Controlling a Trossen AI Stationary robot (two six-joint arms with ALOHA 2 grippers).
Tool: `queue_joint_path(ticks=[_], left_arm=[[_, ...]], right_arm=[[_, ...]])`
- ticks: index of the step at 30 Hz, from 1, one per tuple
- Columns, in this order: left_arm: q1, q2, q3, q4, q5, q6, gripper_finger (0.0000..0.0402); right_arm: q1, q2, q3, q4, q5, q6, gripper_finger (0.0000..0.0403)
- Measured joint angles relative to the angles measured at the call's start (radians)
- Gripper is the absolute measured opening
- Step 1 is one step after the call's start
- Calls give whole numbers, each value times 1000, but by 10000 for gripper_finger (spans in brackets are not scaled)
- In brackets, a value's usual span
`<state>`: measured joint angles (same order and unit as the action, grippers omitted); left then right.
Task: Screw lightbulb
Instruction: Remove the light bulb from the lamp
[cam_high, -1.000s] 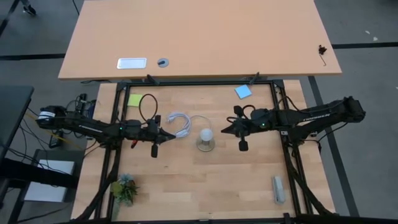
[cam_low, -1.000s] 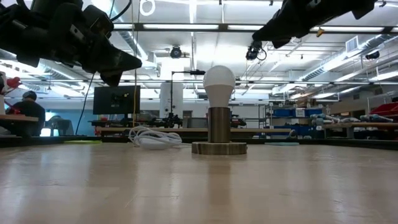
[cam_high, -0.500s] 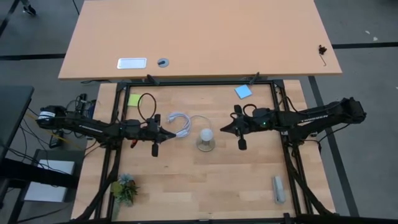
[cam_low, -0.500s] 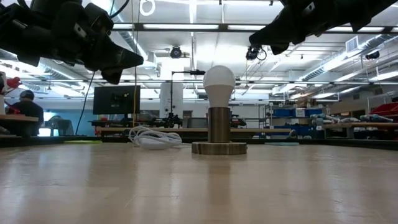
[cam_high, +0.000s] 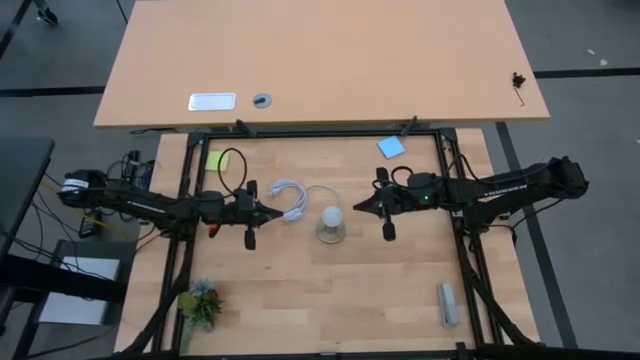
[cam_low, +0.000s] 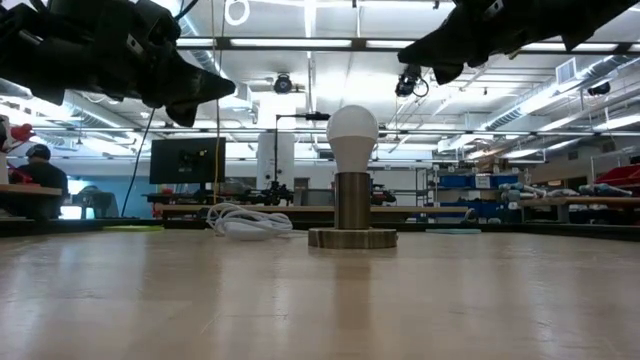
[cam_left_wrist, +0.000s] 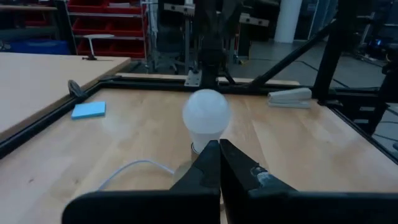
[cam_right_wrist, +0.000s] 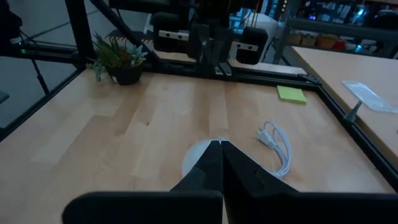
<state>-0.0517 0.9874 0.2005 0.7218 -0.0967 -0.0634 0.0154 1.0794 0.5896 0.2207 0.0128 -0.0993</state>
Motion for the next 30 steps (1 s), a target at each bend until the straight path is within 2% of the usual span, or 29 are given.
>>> queue_joint_path(ticks=[14,19,24,30], left_arm=[[-2,29,0,-73,-46,-43,0],[-2,91,0,-69,-46,-150,3],[-3,188,0,3,-71,-209,28],[-3,340,43,166,-78,-202,84]], right_arm=[[-13,0,0,48,1,-31,4],[-12,0,0,48,1,-35,4],[-13,0,0,30,-2,-44,4],[-13,0,0,30,-6,-43,5]])
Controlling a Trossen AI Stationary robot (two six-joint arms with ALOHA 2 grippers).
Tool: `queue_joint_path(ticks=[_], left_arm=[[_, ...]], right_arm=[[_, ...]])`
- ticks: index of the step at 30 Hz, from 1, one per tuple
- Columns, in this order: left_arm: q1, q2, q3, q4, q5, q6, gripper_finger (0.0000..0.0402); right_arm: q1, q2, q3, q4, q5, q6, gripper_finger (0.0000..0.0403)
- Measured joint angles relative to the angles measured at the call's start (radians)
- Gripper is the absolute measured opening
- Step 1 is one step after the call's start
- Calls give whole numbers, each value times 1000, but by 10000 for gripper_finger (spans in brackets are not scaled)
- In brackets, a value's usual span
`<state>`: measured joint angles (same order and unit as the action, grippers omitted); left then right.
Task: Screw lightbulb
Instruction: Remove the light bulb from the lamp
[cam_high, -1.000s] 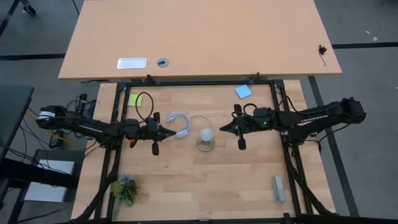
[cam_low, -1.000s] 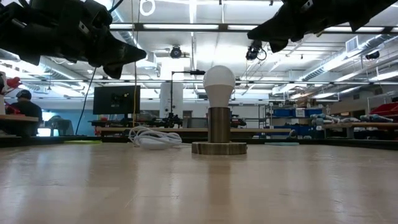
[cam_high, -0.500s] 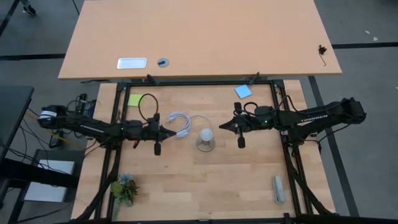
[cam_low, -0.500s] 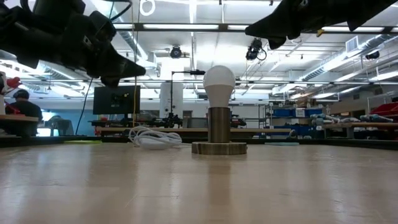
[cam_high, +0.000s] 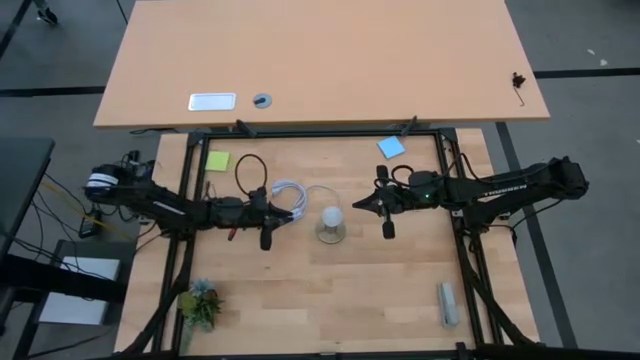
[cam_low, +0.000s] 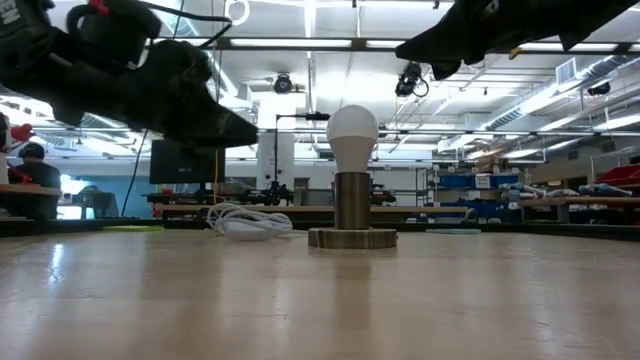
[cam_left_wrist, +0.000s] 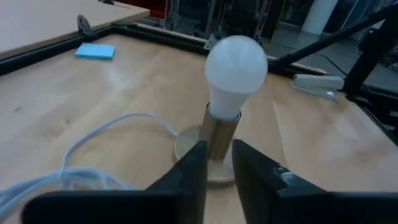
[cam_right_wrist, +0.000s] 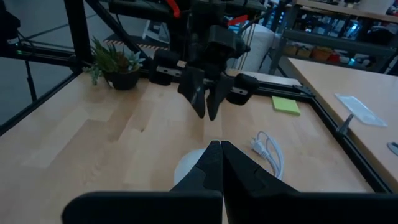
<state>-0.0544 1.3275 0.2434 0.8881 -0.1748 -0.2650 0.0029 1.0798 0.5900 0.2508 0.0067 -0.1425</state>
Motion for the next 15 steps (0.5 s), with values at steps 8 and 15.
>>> queue_joint_path(ticks=[8,15], left_arm=[[7,162,118,2,8,31,154],[8,210,164,2,6,57,177]], right_arm=[[0,0,0,-6,0,-8,5],[1,0,0,-5,0,-10,5]])
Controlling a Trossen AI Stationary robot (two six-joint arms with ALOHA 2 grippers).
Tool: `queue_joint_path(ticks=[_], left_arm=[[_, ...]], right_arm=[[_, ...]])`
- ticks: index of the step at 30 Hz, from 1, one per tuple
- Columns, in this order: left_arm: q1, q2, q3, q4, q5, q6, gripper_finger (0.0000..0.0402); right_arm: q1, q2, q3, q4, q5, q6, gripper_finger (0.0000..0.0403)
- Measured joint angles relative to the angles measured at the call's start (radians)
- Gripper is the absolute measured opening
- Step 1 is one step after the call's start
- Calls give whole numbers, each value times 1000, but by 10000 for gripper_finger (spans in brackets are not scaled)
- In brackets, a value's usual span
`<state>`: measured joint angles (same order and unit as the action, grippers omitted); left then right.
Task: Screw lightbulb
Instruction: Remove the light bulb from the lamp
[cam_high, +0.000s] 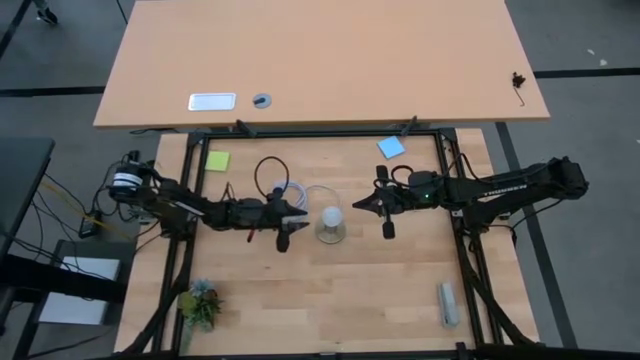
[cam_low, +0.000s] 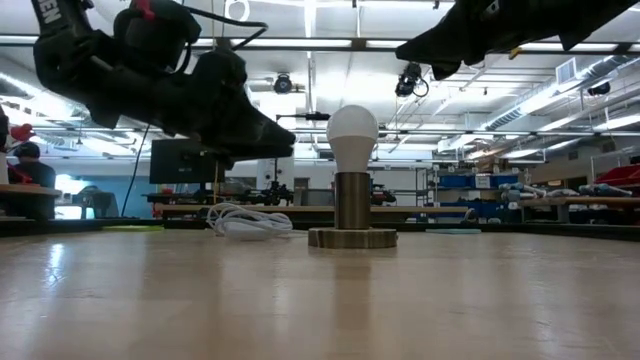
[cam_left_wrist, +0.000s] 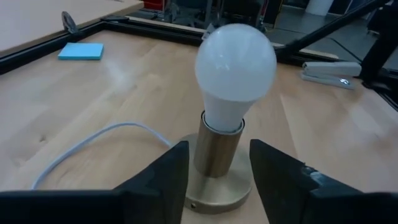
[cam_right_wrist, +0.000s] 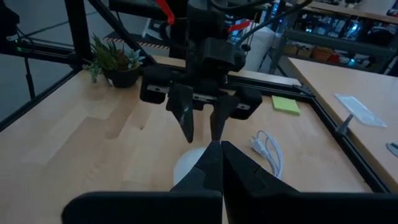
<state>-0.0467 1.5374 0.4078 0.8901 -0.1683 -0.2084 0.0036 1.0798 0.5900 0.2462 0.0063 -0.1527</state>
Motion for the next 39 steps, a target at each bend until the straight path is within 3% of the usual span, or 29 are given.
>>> queue_joint_path(ticks=[11,28,39], left_arm=[[23,93,82,8,-4,-1,179],[47,420,341,-3,101,21,179],[48,445,357,6,128,-5,179]], right_arm=[[-1,0,0,13,0,33,5],[-32,0,1,47,24,124,5],[-32,0,1,37,26,128,5]])
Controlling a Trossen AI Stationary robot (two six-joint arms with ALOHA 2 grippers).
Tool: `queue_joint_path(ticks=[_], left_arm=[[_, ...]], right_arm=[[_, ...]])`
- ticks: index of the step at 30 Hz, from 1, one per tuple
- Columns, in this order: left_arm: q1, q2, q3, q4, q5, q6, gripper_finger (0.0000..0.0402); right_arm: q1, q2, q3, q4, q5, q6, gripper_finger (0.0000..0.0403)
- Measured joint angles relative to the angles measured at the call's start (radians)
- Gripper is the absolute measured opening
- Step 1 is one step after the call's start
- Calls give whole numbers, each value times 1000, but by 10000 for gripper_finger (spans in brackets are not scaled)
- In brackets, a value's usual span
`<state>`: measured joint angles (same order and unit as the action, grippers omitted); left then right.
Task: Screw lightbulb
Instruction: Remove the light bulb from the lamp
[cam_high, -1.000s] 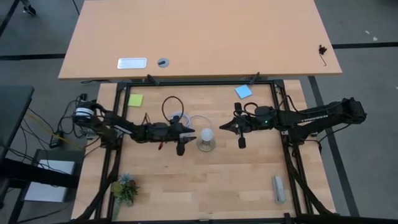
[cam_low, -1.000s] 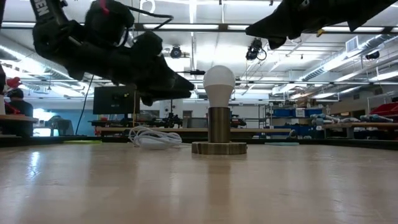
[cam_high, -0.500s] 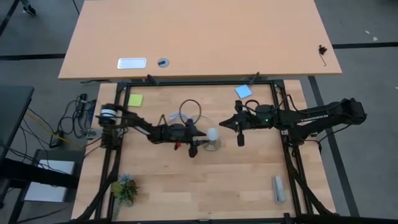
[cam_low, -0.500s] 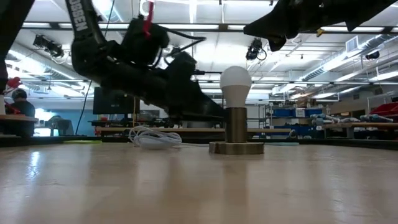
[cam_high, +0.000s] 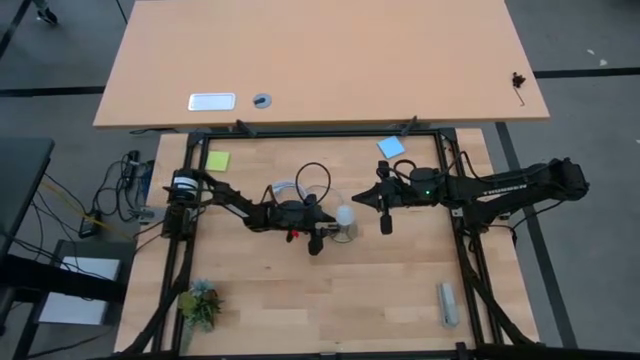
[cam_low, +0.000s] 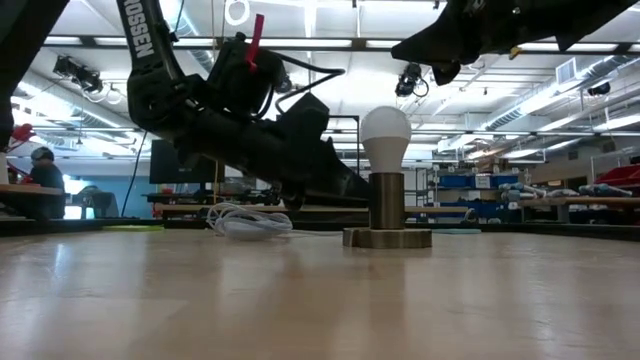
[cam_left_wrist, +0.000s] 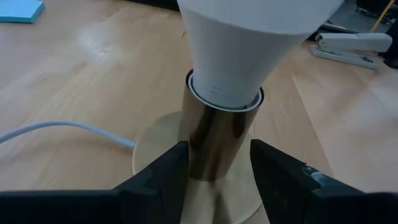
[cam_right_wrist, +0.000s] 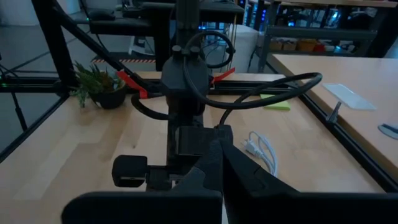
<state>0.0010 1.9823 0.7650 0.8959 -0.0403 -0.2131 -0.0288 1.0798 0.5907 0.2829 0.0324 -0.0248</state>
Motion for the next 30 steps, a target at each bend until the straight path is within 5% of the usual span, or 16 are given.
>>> queue_joint_path(ticks=[5,13,30], left_arm=[[0,0,0,3,-3,1,179],[0,0,-1,-4,-3,2,179],[0,0,-2,-1,-26,3,179]], right_arm=[[-1,5,0,-9,1,33,5],[-1,24,-5,-360,37,154,5],[7,375,-152,113,-74,210,5]])
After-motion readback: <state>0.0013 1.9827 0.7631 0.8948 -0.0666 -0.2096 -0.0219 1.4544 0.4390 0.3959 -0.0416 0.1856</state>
